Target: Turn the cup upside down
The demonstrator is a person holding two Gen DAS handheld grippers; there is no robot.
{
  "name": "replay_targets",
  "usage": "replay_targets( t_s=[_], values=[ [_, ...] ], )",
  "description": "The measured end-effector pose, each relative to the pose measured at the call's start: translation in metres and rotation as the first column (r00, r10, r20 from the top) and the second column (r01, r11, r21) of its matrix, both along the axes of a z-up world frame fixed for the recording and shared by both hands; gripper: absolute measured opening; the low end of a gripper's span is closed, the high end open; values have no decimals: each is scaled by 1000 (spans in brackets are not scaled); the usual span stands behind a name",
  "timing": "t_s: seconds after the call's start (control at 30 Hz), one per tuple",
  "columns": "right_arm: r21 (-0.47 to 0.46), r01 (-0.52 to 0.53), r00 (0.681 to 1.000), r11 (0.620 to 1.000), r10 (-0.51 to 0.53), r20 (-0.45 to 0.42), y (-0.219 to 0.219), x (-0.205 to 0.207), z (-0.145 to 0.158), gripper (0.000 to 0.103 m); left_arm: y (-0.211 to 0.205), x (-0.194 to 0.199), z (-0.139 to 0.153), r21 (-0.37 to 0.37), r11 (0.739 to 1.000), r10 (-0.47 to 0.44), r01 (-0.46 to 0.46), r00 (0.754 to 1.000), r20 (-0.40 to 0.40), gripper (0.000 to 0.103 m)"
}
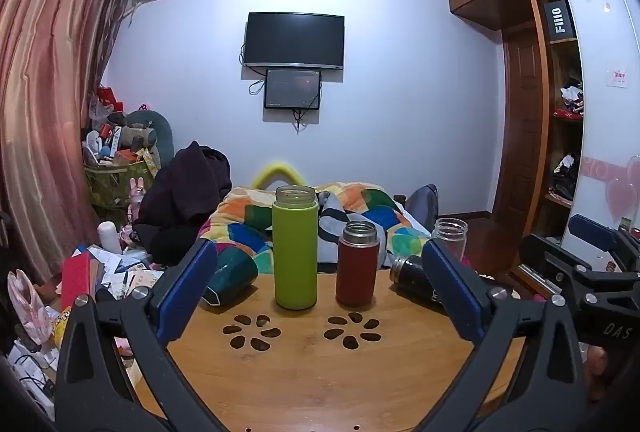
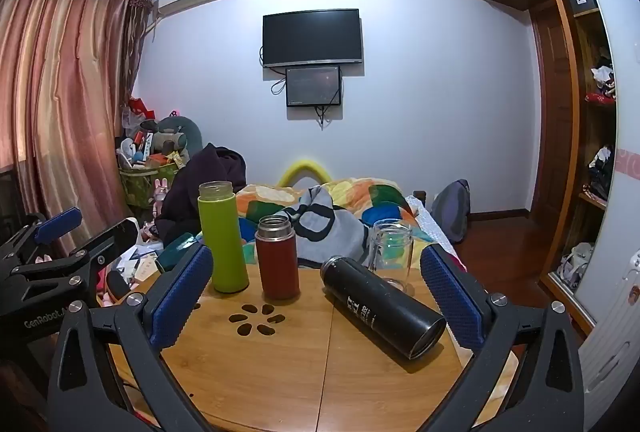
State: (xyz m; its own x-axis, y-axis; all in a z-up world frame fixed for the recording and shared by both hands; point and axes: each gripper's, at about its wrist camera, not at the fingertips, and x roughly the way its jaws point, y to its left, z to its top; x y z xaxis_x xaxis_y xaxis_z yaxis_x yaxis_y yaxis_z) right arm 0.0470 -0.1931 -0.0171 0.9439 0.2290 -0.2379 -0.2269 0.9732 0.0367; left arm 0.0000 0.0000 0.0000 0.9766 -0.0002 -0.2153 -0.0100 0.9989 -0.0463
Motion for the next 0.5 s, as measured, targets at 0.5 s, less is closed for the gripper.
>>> replay_targets(
  t_s=[0.5],
  values=[
    [7, -2, 1000, 1000, 2, -2, 0, 1, -1, 103, 0, 2, 1, -2, 1000, 3, -3, 1000, 12, 103]
  ],
)
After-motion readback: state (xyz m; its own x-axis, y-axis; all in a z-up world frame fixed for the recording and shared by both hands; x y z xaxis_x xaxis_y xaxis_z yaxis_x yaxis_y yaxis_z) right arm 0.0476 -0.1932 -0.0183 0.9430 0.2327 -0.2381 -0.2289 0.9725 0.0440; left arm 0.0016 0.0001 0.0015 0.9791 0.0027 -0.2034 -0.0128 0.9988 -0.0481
